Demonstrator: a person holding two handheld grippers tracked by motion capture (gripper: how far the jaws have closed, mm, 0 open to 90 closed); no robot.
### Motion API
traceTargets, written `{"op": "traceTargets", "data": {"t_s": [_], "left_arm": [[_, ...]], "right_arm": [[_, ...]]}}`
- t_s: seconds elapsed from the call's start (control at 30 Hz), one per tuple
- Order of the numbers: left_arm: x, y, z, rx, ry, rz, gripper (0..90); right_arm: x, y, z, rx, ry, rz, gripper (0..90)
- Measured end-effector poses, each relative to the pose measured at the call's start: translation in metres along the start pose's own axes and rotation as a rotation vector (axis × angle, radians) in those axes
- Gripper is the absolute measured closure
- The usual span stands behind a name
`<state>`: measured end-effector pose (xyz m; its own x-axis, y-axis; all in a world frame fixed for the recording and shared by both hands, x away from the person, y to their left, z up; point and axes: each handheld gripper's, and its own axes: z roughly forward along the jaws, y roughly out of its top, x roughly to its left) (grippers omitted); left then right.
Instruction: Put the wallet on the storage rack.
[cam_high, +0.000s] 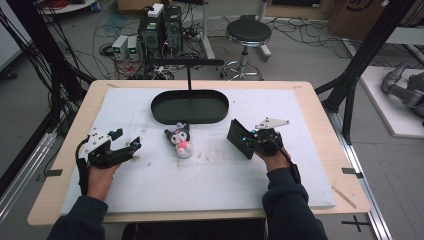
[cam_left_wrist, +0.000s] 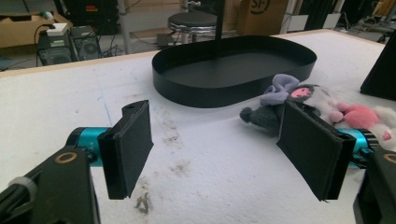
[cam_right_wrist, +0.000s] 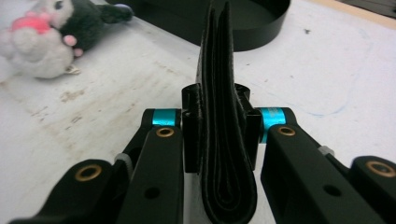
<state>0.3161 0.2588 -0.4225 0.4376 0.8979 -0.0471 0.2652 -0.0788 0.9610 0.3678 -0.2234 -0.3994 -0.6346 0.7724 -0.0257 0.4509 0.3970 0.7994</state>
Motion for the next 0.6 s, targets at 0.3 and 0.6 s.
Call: {"op": "traceTargets", "data": {"t_s": [0.3, 0.6], "left_arm": [[0.001, 0.002, -0.001, -0.005, 0.01, 0.011, 25.7], [0.0, 0.002, -0.003, -0.009, 0.012, 0.023, 25.7]], "right_arm": [[0.004, 0.039, 0.006, -0.056, 0.016, -0.034, 78.1], [0.011, 0.078, 0.027, -0.075, -0.011, -0.087, 78.0]]}}
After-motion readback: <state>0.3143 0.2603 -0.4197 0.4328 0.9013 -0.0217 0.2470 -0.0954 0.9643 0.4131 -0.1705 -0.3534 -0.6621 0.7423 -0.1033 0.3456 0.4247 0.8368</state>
